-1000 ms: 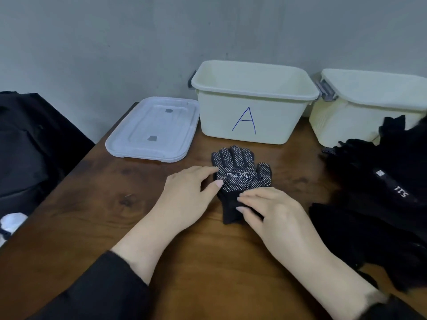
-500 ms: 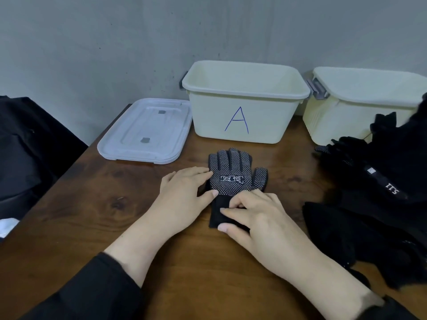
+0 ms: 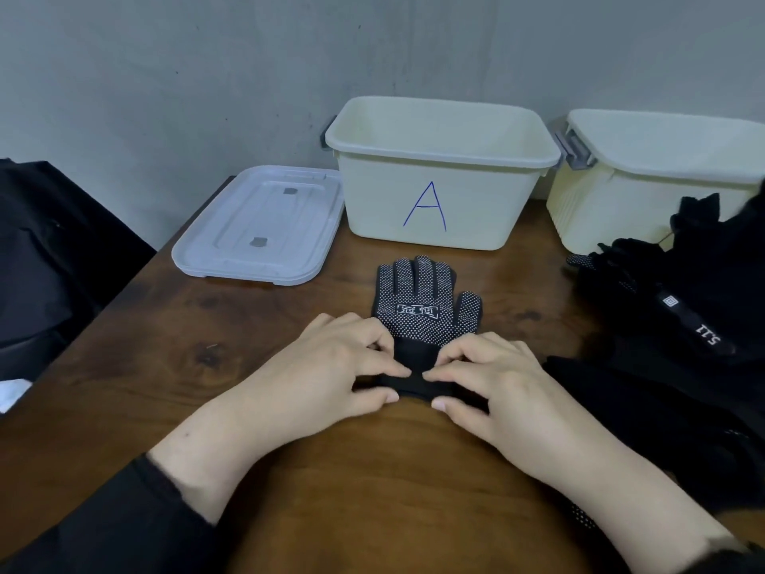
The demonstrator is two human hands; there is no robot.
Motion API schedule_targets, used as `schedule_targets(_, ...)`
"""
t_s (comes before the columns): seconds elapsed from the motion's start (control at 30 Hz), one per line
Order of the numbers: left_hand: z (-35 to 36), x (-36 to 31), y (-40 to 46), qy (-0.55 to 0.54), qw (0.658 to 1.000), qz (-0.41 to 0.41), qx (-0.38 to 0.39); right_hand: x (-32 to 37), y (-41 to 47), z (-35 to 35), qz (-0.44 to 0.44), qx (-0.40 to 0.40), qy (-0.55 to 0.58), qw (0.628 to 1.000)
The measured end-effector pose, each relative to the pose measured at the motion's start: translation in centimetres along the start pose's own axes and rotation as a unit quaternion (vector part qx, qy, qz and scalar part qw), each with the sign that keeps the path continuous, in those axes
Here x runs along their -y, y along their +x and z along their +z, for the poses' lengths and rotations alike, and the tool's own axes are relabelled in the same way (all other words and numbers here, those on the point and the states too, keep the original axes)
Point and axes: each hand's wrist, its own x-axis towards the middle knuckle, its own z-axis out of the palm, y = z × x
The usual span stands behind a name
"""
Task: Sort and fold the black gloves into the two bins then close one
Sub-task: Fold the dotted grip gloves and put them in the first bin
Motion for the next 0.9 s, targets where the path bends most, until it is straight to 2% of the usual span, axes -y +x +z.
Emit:
schedule_targets(0.17,-0.3,-0.2,-0.1,-0.014,0.999,-0.028,-0.027,0.6,0.4,0.4,-0.013,-0.032,-0.019,0.999)
schedule_targets(0.33,-0.6,-0.5,0.0,-0.136,0.982,-0.088,-0.094,0.3,0.1,0.0,0.022,-0.058,0.051,0.997)
schedule_targets(0.47,-0.7,-0.6,0.1,-0.169,0.971,-0.102,-0.135,0.5,0.5,-0.1,0.024,-0.119,0.036,0.992)
schedule_targets(0.57,-0.8,-0.4,0.1,-0.158,0.977,-0.088,-0.112,0.3,0.4,0.1,0.021,-0.106,0.02,0.994)
schedule_targets(0.8,-1.0,0.4,-0.3,-0.074,0.995,-0.062,0.0,0.8,-0.3,0.1,0.022,0.007,-0.022,0.999)
schedule_targets(0.9,-1.2,0.3,-0.3,-0.073,0.995,-0.06,0.023,0.9,0.1,0.6,0.025,-0.014,-0.046,0.999)
